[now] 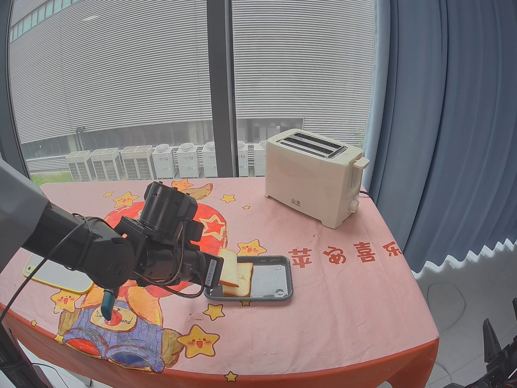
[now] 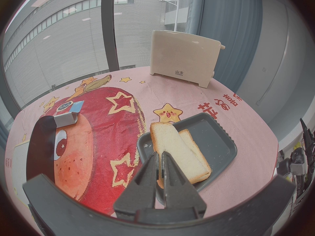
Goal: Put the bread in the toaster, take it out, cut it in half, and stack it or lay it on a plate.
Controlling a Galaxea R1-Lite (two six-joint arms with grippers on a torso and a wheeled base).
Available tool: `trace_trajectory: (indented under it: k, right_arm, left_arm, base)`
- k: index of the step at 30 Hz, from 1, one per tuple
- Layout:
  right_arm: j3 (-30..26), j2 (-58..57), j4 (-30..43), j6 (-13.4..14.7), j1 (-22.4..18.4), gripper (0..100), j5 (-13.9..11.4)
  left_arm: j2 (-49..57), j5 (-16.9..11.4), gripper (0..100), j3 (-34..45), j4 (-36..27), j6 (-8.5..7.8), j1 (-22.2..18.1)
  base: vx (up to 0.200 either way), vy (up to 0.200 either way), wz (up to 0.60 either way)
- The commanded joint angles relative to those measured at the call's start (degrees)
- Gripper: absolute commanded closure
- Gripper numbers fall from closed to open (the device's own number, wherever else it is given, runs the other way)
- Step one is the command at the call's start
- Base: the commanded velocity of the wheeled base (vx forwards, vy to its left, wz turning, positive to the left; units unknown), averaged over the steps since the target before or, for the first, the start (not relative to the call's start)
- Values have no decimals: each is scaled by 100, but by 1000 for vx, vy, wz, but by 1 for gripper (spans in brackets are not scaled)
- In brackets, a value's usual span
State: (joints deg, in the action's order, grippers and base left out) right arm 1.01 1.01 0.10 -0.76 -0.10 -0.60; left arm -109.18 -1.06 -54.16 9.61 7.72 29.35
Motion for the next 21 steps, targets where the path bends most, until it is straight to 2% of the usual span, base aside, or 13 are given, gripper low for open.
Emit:
trace_trajectory:
  k: [1,5,6,21]
  right_arm:
    - [-101,-75,-1,-4,1,0,-2]
    - [-101,-75,-1,-4,1,0,-2]
    - [-101,-75,-1,-4,1,0,-2]
    - [-101,-75,-1,-4,1,0,-2]
  left_arm:
    - [-7,1,100,11,6,2,0]
    - [2,9,100,29,-3,2,-9]
    - [2,18,0,29,-3,2,0]
    - [11,62,0,29,6,-25,-70]
  base:
    - [0,0,0]
    - [0,0,0]
    - [0,0,0]
    - [0,0,0]
